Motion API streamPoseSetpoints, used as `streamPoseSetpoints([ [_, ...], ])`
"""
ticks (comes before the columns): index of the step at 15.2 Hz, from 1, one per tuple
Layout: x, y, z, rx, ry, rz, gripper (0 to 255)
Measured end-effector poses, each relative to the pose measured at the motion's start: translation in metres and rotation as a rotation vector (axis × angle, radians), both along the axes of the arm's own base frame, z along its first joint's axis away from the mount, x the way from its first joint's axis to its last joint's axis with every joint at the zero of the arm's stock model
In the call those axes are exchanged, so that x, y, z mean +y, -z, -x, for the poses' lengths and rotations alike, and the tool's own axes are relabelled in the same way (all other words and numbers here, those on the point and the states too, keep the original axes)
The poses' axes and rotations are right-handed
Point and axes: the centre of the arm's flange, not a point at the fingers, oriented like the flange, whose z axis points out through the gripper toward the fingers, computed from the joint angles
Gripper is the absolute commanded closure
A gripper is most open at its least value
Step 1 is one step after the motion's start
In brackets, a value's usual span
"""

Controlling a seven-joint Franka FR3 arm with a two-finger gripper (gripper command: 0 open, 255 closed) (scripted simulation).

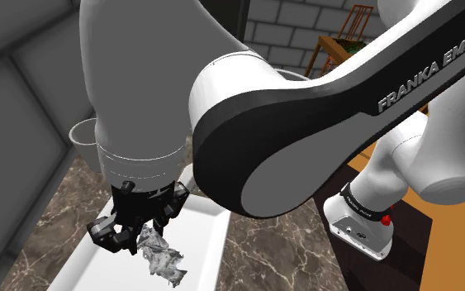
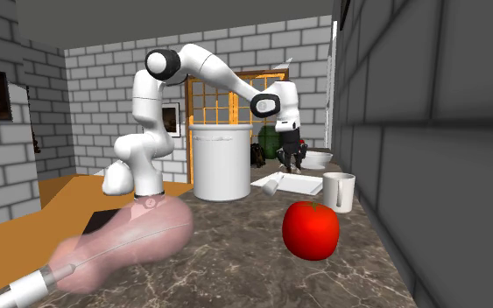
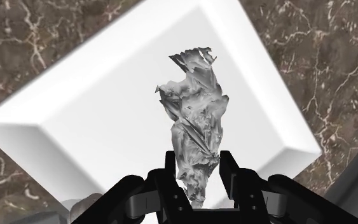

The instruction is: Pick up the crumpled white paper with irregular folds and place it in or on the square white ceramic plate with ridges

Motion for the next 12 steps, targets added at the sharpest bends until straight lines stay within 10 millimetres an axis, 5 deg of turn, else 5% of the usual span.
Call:
streamPoseSetpoints([
  [7,0.000,0.036,-0.001,0.000,0.000,0.000,255],
  [12,0.000,0.040,-0.001,0.000,0.000,0.000,255],
])
